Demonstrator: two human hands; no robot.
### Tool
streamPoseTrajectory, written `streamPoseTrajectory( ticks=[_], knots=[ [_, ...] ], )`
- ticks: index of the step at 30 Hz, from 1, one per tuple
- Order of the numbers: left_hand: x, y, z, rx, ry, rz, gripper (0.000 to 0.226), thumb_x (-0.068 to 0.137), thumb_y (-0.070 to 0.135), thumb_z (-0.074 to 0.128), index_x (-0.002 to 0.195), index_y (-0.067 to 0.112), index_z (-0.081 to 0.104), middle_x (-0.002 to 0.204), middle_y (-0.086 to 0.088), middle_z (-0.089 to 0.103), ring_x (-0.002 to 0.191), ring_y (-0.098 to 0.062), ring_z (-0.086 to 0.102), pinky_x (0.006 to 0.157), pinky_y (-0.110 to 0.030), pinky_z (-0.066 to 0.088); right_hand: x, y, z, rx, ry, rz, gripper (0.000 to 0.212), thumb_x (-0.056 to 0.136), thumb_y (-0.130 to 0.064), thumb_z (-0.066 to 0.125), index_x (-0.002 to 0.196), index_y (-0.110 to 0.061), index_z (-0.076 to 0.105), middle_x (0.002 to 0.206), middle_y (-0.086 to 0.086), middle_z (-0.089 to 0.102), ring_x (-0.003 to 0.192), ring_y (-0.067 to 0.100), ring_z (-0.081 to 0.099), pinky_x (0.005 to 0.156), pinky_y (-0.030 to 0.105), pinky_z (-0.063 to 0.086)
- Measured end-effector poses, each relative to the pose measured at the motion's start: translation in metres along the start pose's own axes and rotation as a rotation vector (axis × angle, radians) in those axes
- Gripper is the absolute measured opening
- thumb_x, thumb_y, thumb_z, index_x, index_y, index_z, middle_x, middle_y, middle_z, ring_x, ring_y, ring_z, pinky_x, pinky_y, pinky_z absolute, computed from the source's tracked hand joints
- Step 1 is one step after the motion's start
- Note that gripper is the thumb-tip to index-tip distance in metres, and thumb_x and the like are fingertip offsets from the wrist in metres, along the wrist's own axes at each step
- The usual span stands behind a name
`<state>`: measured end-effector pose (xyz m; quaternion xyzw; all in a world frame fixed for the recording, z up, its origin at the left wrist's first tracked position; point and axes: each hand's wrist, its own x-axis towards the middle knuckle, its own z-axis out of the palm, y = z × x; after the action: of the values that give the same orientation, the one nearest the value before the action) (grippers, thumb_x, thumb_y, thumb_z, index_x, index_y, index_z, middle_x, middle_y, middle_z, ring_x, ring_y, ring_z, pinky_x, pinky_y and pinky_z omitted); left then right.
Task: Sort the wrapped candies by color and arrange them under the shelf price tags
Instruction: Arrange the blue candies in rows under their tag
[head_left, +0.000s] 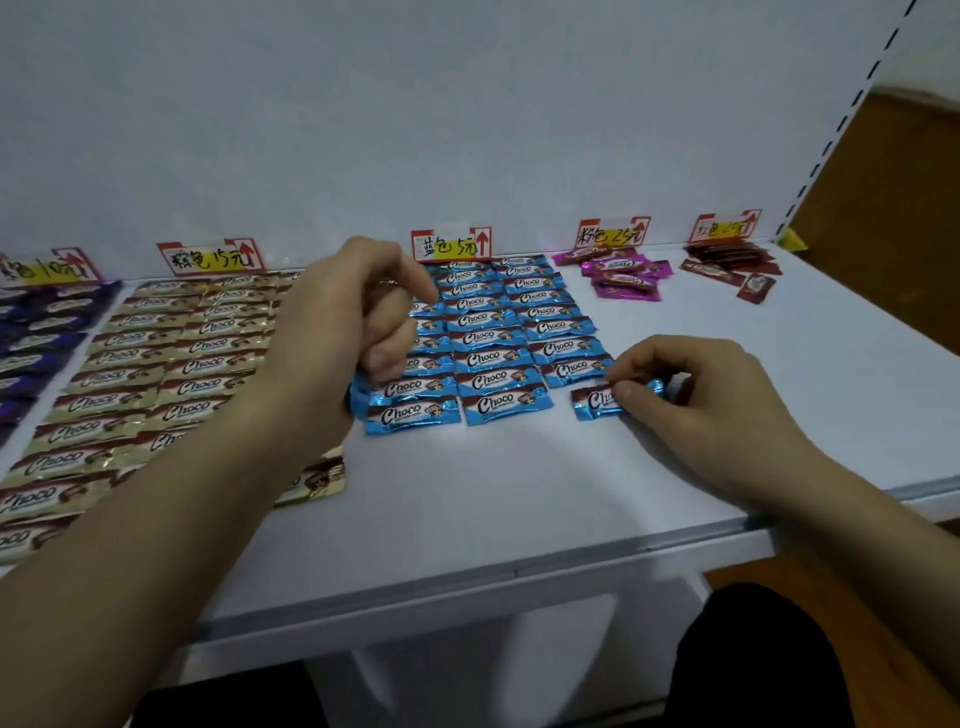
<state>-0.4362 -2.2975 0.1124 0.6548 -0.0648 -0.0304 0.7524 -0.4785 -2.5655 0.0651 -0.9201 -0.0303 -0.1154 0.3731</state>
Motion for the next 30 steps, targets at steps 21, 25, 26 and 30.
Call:
streamPoseTrajectory(
  ticks=[21, 25, 26, 30],
  knots=[
    [0.008, -0.007, -0.015, -0.349, 0.137, 0.047, 0.01, 0.085, 0.014, 0.035, 0.088, 0.017, 0.044, 0.067, 0.003, 0.031, 0.058, -0.011, 0.028, 0.053, -0.026, 0.028, -0.009, 0.003, 0.006, -0.344, -0.066, -0.335, 0.021, 0.09, -0.023, 0.071, 0.111, -0.026, 0.075, 0.108, -0.008, 0.072, 0.101, 0.012, 0.062, 0.069, 0.017, 0.047],
    [0.008, -0.006, -0.014, -0.352, 0.165, 0.035, 0.019, 0.097, 0.034, 0.037, 0.091, 0.017, 0.043, 0.068, 0.002, 0.027, 0.059, -0.012, 0.027, 0.054, -0.028, 0.026, -0.009, 0.0, 0.007, -0.319, -0.001, -0.335, 0.021, 0.09, -0.025, 0.072, 0.111, -0.027, 0.072, 0.11, -0.009, 0.072, 0.103, 0.005, 0.06, 0.073, 0.009, 0.042],
    [0.008, -0.005, -0.013, -0.361, 0.172, 0.033, 0.027, 0.098, 0.042, 0.036, 0.094, 0.016, 0.044, 0.068, 0.002, 0.028, 0.058, -0.012, 0.028, 0.054, -0.028, 0.026, -0.008, -0.007, 0.008, -0.268, 0.04, -0.344, 0.019, 0.091, -0.027, 0.071, 0.11, -0.027, 0.071, 0.109, -0.009, 0.072, 0.101, 0.003, 0.06, 0.071, 0.006, 0.041],
    [0.007, -0.002, -0.01, -0.413, 0.198, 0.05, 0.053, 0.098, 0.065, 0.031, 0.105, 0.014, 0.047, 0.068, 0.001, 0.03, 0.058, -0.013, 0.03, 0.055, -0.031, 0.027, -0.002, -0.073, 0.032, 0.164, -0.033, -0.285, 0.005, 0.093, -0.036, 0.066, 0.097, -0.035, 0.067, 0.097, -0.021, 0.069, 0.098, 0.0, 0.063, 0.068, 0.012, 0.051]
  ],
)
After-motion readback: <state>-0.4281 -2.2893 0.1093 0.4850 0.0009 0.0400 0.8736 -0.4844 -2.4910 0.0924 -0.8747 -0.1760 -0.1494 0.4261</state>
